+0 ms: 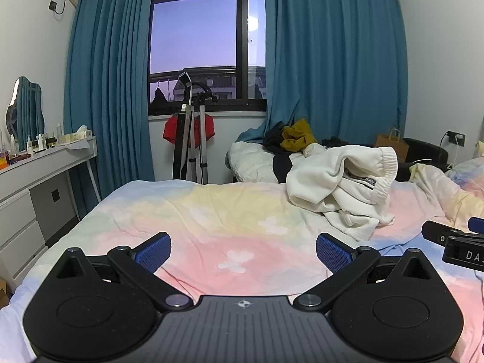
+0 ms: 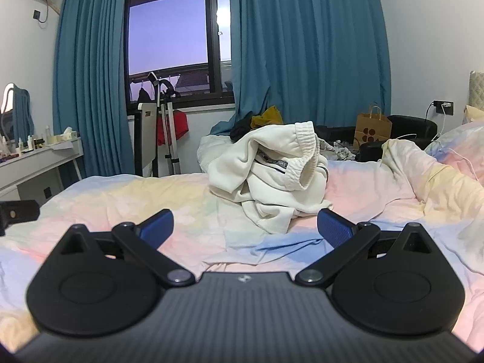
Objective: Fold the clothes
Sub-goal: 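Move both tools toward the crumpled white sweatpants on the bed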
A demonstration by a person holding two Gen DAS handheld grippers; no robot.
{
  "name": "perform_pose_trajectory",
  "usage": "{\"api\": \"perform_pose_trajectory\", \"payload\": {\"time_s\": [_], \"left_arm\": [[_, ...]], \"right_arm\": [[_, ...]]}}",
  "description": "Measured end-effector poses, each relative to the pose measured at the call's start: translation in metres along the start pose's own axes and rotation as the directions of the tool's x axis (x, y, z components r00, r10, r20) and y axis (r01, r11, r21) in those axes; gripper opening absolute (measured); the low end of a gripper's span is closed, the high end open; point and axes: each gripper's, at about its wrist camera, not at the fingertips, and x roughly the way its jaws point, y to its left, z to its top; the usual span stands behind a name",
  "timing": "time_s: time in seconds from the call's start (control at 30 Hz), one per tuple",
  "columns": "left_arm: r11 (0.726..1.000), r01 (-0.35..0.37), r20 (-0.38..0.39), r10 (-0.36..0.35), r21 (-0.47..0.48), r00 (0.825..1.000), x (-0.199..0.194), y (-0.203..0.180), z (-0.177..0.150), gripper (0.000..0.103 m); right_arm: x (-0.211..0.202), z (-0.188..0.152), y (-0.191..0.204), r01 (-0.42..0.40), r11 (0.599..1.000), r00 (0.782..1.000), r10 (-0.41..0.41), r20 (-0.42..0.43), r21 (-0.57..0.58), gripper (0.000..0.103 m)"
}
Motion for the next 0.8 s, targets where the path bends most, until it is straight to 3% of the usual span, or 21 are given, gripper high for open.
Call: {"api": "perform_pose_trajectory", "payload": {"time_s": [0.27,0.8], "left_arm": [[1.000,-0.006,0.015,0.005,0.029,1.000,0.000,0.000,-0.010,0.103],[0.999,0.015,-0.014,-0.015,-0.032,1.000,0.009,0.003,-0.014,0.103]], "right_arm": [[0.002,0.001,0.000,0.009,1.000,1.000,-0.009,-0.002,0.007,0.103],[0.005,-0.001,-0.002,0.024,1.000,1.000,-0.024,0.003,0.016,0.103]]}}
